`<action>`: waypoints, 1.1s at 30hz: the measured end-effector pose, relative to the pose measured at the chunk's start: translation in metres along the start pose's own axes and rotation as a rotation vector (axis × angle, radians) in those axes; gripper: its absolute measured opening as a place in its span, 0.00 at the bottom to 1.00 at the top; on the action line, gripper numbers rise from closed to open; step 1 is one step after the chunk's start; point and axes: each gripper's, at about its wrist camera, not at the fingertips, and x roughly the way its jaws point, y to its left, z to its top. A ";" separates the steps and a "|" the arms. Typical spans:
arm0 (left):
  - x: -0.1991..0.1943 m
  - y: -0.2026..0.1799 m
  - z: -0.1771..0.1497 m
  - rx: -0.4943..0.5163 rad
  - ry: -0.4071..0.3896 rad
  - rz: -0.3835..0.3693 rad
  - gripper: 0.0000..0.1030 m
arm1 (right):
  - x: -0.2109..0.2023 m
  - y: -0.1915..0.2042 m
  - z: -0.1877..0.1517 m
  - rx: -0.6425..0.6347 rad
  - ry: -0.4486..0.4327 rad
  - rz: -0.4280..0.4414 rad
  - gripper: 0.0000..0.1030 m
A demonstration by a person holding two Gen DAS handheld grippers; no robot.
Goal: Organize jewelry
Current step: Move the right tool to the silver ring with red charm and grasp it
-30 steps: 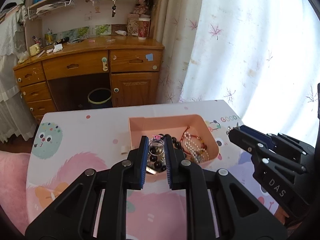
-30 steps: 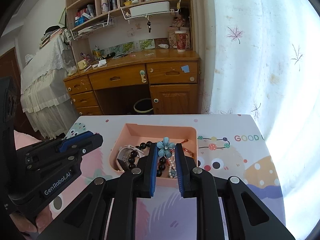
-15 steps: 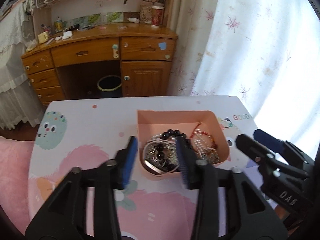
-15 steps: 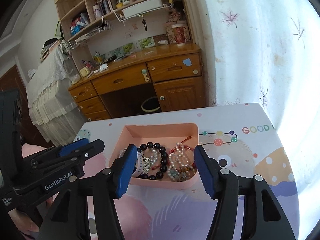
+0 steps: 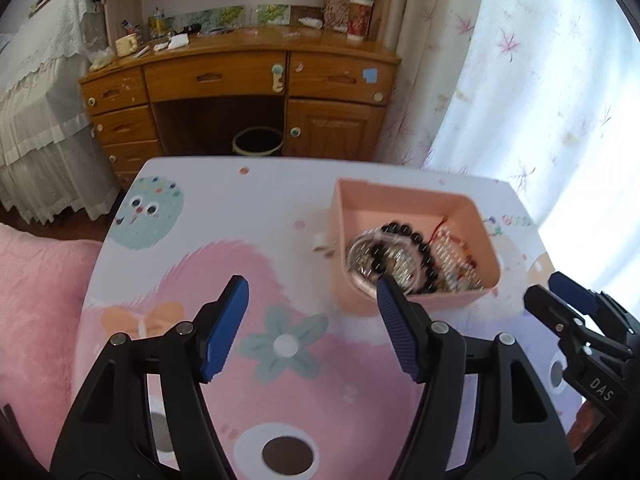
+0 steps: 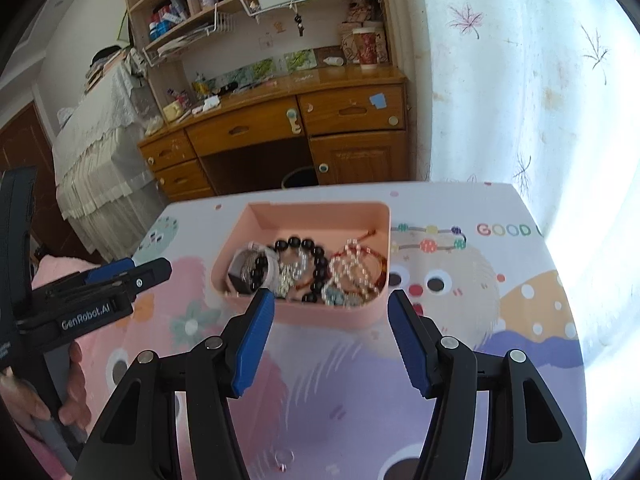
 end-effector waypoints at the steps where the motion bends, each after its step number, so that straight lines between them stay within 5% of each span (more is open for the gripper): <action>1: 0.001 0.004 -0.006 -0.004 0.016 0.010 0.62 | -0.001 0.001 -0.008 -0.009 0.009 0.002 0.58; 13: 0.005 0.030 -0.065 -0.058 0.184 0.046 0.62 | -0.008 0.030 -0.098 -0.156 0.135 0.059 0.58; 19: 0.009 0.031 -0.089 -0.073 0.263 0.037 0.62 | -0.003 0.045 -0.131 -0.206 0.203 0.071 0.45; 21: 0.009 0.031 -0.094 -0.080 0.281 0.036 0.62 | 0.001 0.048 -0.134 -0.214 0.218 0.061 0.36; 33: 0.006 0.032 -0.100 -0.093 0.290 0.029 0.62 | 0.017 0.047 -0.137 -0.197 0.270 0.066 0.22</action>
